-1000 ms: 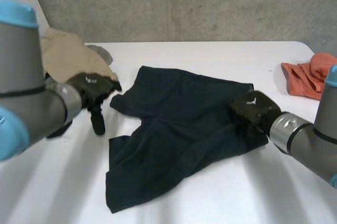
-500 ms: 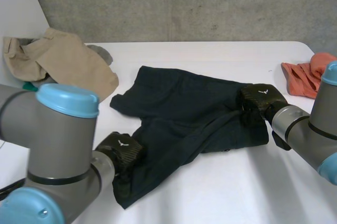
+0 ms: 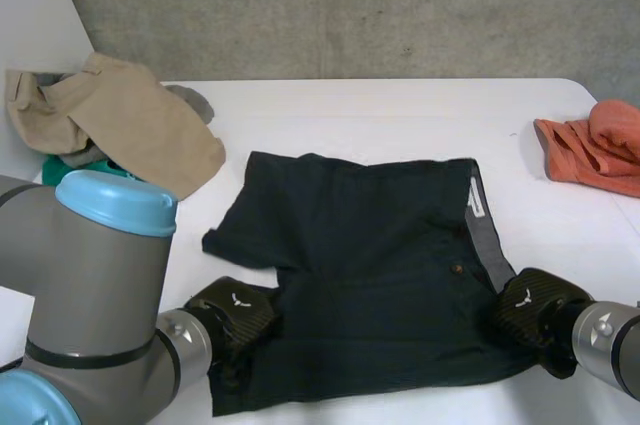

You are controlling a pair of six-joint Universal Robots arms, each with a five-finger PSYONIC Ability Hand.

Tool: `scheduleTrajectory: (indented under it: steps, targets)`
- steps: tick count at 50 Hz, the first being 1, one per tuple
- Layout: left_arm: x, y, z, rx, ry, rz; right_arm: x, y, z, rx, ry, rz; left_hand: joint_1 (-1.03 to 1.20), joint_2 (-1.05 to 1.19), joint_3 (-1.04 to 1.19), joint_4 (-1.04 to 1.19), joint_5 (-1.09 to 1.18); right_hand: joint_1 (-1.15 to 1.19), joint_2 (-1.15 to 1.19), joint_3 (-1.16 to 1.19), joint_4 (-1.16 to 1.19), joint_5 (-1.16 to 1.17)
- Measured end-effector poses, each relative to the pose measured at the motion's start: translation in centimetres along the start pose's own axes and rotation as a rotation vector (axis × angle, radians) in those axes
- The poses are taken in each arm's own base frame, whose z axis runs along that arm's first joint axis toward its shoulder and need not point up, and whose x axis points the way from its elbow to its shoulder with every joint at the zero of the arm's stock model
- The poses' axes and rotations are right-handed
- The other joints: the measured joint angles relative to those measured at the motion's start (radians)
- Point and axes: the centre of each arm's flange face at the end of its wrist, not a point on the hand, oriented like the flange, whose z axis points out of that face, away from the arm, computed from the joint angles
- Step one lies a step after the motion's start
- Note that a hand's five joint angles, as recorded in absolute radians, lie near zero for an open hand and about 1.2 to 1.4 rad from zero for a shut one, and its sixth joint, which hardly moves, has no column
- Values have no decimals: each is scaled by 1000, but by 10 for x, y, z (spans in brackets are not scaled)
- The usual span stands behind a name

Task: Fold the laundry.

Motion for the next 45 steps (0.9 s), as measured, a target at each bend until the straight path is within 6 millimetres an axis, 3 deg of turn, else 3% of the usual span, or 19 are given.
scheduleTrajectory:
  steps: [4, 8, 16, 20, 22, 25, 29, 31, 32, 33, 34, 35, 37, 40, 45]
  targets:
    - [-9, -5, 5, 1, -9, 16, 8, -8, 5, 46, 59, 34, 0, 0, 0, 0, 0, 0, 0, 0, 0, 0]
    - [-24, -23, 14, 60, -55, 15, 24, -27, 9, 142, 142, 115, 6, 0, 0, 0, 0, 0, 0, 0, 0, 4]
    - [-73, -75, 39, 234, -221, -13, 85, -78, 19, 434, 375, 270, 6, 1, 0, 0, 0, 0, 0, 0, 2, 4]
    - [-115, -108, 62, 335, -345, -36, 118, -100, 46, 568, 492, 305, 6, 3, 3, 4, 0, 0, 0, 0, 3, 4]
    - [-125, -114, 69, 357, -372, -39, 125, -104, 56, 593, 520, 307, 6, 3, 3, 4, 0, 0, 0, 0, 3, 4]
    - [-147, -129, 88, 408, -436, -39, 138, -110, 87, 629, 591, 308, 6, 4, 3, 4, 0, 0, 0, 0, 3, 4]
    - [-161, -135, 109, 438, -474, -23, 146, -111, 116, 641, 647, 312, 6, -2, -1, -3, -6, 0, 0, 0, 2, 3]
    - [-166, -137, 122, 453, -490, -6, 149, -111, 135, 647, 677, 316, -75, -114, -108, -119, -112, -214, -217, -220, -217, -220]
    - [-167, -137, 129, 460, -496, 3, 149, -111, 143, 650, 688, 318, -419, -424, -412, -409, -393, -370, -402, -396, -373, -381]
    - [-167, -137, 133, 466, -500, 11, 150, -111, 149, 654, 696, 320, -494, -466, -454, -474, -456, -551, -586, -573, -549, -567]
    - [-168, -137, 138, 474, -509, 19, 150, -111, 157, 658, 705, 323, -796, -758, -744, -773, -750, -737, -759, -742, -738, -764]
    - [-168, -138, 141, 483, -518, 23, 151, -111, 161, 662, 712, 327, -906, -891, -867, -896, -870, -795, -832, -819, -819, -840]
    - [-171, -140, 144, 501, -543, 27, 152, -112, 166, 667, 723, 337, -937, -967, -957, -982, -957, -912, -948, -955, -956, -961]
    - [-179, -147, 139, 532, -605, 12, 156, -114, 164, 675, 730, 373, -937, -984, -970, -995, -968, -918, -959, -979, -980, -969]
    - [-191, -153, 120, 557, -682, -38, 163, -114, 141, 671, 667, 458, -937, -985, -970, -995, -968, -918, -959, -979, -982, -969]
